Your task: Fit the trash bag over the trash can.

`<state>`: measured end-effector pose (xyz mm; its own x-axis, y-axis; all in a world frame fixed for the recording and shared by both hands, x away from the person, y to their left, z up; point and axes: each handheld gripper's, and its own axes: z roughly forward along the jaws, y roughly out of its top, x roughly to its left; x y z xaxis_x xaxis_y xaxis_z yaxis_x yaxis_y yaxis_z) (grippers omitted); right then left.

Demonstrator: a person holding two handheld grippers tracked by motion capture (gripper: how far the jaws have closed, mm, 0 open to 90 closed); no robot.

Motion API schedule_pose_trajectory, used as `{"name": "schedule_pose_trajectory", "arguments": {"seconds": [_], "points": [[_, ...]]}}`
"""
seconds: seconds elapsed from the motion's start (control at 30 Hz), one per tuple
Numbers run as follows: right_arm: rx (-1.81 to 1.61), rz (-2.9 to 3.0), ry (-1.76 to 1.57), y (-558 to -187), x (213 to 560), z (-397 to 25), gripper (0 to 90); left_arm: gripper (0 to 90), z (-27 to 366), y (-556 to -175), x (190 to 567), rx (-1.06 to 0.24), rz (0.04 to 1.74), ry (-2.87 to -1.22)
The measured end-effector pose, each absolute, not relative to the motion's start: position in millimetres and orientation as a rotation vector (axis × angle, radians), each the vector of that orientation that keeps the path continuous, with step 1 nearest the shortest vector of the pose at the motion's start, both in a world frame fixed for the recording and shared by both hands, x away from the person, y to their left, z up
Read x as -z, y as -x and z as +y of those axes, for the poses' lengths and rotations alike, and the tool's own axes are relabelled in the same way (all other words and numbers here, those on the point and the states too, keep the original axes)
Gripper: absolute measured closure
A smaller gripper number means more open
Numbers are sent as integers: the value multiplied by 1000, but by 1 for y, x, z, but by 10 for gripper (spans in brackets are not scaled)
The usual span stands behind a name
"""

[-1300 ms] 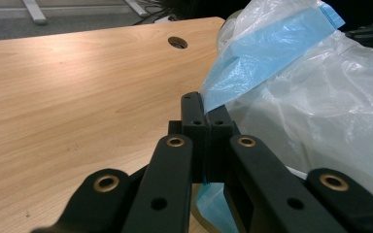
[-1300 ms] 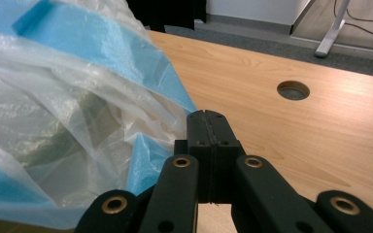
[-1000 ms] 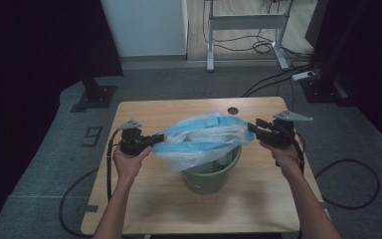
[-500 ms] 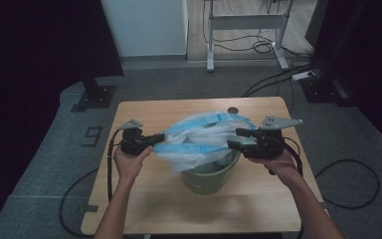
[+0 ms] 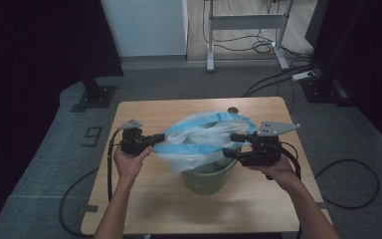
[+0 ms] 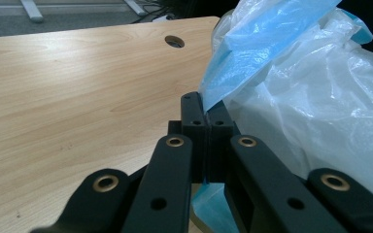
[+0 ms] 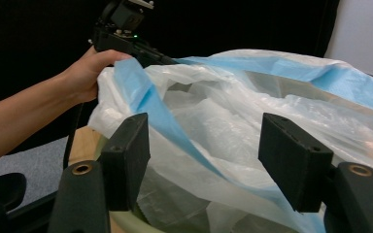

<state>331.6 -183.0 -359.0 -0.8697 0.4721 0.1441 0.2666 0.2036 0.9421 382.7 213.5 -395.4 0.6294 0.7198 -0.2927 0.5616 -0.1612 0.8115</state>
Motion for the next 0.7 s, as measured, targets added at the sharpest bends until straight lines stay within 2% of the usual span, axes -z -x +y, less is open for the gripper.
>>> {"name": "schedule_pose_trajectory", "arguments": {"seconds": [0.4, 0.5, 0.53, 0.57, 0.7], "points": [[-1716, 2355, -647, -322, 362, -172, 360, 897, 213, -384, 395, -192, 1030, -1840], [-1621, 2372, -639, -323, 366, -166, 481, 896, 213, -384, 394, -191, 1030, -1839], [-1621, 2372, -639, -323, 366, -166, 481, 896, 213, -384, 394, -189, 1031, -1839], [-1583, 2378, -629, -322, 368, -164, 538, 896, 213, -384, 394, -191, 1030, -1841], [-1524, 2387, -592, -318, 373, -162, 874, 896, 214, -384, 393, -192, 1030, -1840]]}}
